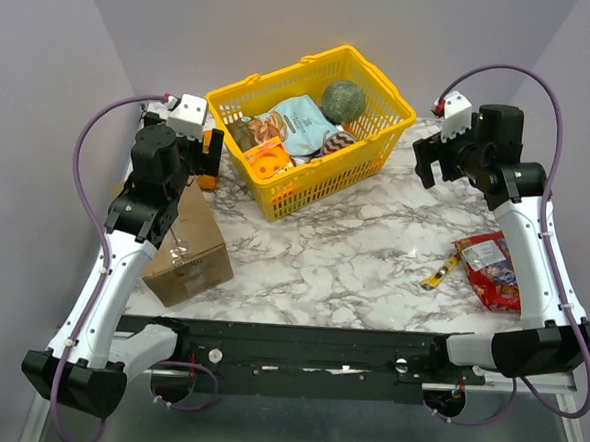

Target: Unpack the express box

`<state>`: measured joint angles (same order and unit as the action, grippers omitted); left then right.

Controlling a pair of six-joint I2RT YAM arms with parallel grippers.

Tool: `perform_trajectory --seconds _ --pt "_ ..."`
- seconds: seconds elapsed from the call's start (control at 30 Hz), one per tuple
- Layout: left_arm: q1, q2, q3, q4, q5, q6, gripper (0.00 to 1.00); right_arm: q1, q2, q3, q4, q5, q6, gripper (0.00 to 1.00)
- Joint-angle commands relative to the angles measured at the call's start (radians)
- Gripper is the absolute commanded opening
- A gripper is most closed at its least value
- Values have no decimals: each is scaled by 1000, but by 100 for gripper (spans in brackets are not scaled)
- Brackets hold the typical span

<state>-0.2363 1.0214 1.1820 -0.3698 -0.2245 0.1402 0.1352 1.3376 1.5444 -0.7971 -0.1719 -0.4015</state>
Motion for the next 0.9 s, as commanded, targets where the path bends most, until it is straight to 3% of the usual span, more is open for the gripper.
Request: perform_trajectory --seconds 0.0,0.1,0.17,0.3,0.43,0.5,0.6,0.63,0.67,0.73,0.8,0.87 --pt "54 -52 -44 -83 -246 136 99 18 18 37 -69 -104 -45 100" --pt "116 -37 -35 -159 -198 131 99 20 26 68 -90 -224 -65 100" --pt "178 -5 22 -223 -123 115 99 18 44 115 -79 -270 33 100" --pt "198 185 203 -319 -38 130 99 21 65 163 -122 -559 62 100" --pt "227 302 312 -348 -72 202 99 56 63 120 -108 -545 26 98" --pt "305 366 359 -394 -43 213 99 90 72 99 -134 -496 -51 95" --pt "427 519 557 -579 66 220 99 118 67 69 -151 -485 -117 83" --pt "466 566 712 -651 133 232 99 129 69 50 -151 -480 -131 74" --pt "517 613 796 -804 303 246 99 144 72 40 -145 -474 -157 68" --pt "630 741 1006 -956 469 323 99 199 99 28 -131 -459 -178 54" --pt "669 799 1059 -1125 605 398 99 262 135 26 -122 -440 -223 44" --pt "686 772 939 -1141 623 478 99 312 202 39 -105 -417 -258 32"
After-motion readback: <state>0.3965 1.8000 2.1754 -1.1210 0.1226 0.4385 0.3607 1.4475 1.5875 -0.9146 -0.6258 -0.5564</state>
